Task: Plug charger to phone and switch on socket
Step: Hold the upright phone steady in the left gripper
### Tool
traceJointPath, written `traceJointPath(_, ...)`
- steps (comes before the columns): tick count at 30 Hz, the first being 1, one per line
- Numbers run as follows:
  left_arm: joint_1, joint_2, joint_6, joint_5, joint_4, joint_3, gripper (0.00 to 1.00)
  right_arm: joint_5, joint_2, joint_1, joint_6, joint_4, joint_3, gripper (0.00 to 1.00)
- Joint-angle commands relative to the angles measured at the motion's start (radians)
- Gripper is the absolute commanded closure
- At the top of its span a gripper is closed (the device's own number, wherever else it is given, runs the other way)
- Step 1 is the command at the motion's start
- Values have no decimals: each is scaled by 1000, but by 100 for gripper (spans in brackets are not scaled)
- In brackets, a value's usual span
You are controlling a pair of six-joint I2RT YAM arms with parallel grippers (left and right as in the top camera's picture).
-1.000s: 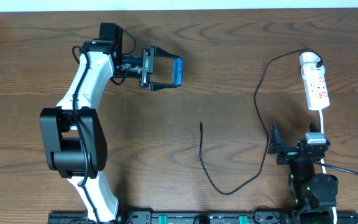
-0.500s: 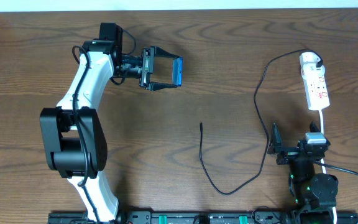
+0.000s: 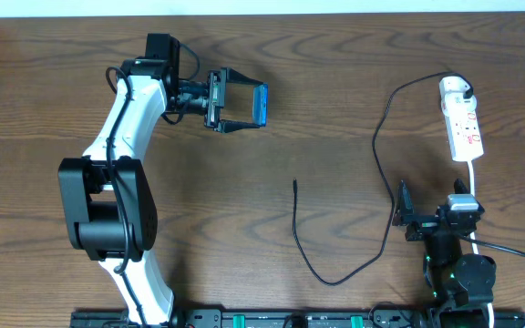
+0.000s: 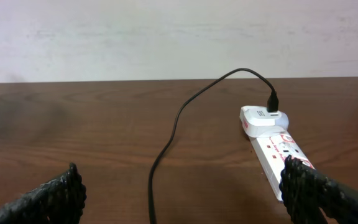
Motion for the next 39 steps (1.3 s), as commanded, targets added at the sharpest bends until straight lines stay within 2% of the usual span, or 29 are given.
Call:
traceJointPath(1, 3, -34, -4, 58, -2, 27, 93, 8, -6, 8, 10, -3, -1, 1)
traceJointPath(39, 3, -34, 3, 27, -2, 27, 93, 8, -6, 8, 10, -3, -1, 1)
